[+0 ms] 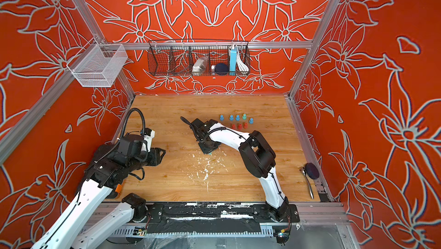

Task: Close the stamp cap
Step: Close the cover of the stamp.

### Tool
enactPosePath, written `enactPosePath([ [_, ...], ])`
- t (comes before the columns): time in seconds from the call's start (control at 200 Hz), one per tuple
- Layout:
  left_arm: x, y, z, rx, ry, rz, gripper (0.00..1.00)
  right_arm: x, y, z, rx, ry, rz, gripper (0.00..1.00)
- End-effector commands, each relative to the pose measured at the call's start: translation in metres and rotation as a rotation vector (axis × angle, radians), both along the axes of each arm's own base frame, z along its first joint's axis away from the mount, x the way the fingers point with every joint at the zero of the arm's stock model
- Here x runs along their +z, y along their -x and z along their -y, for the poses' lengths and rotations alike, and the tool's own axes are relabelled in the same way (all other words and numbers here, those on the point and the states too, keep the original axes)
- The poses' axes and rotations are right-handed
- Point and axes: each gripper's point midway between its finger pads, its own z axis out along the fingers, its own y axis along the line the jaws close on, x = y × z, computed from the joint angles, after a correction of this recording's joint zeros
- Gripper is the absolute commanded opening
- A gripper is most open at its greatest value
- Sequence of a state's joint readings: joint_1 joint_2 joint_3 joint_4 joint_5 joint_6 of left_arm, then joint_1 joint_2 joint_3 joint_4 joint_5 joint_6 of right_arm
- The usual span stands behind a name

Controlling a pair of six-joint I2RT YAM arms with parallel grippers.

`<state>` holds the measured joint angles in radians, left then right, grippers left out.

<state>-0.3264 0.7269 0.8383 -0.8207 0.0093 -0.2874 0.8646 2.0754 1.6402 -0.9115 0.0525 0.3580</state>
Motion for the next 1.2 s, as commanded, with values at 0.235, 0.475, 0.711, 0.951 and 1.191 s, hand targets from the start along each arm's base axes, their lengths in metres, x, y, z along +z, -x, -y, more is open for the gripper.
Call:
enactPosePath([
  [0.235,0.003,-0.001,-0.002,0.001,-0.004,0.018,0.5,0.003,0.001,-0.004,-0.009,0.007,0.004,0.11],
  [0.475,0.004,-0.001,-0.003,0.003,-0.003,0.021,0.5,0.001,0.004,-0.008,-0.005,0.001,0.002,0.11],
  [0.711,0.004,-0.001,-0.003,0.004,-0.002,0.022,0.5,-0.005,0.006,-0.009,-0.004,0.008,-0.006,0.11],
  [0.951,0.003,-0.001,-0.003,0.005,-0.003,0.021,0.5,-0.011,0.007,-0.009,-0.004,0.012,-0.014,0.11],
  [1.191,0.003,-0.001,-0.003,0.005,-0.003,0.02,0.5,-0.017,0.009,-0.006,-0.006,0.019,-0.021,0.11],
])
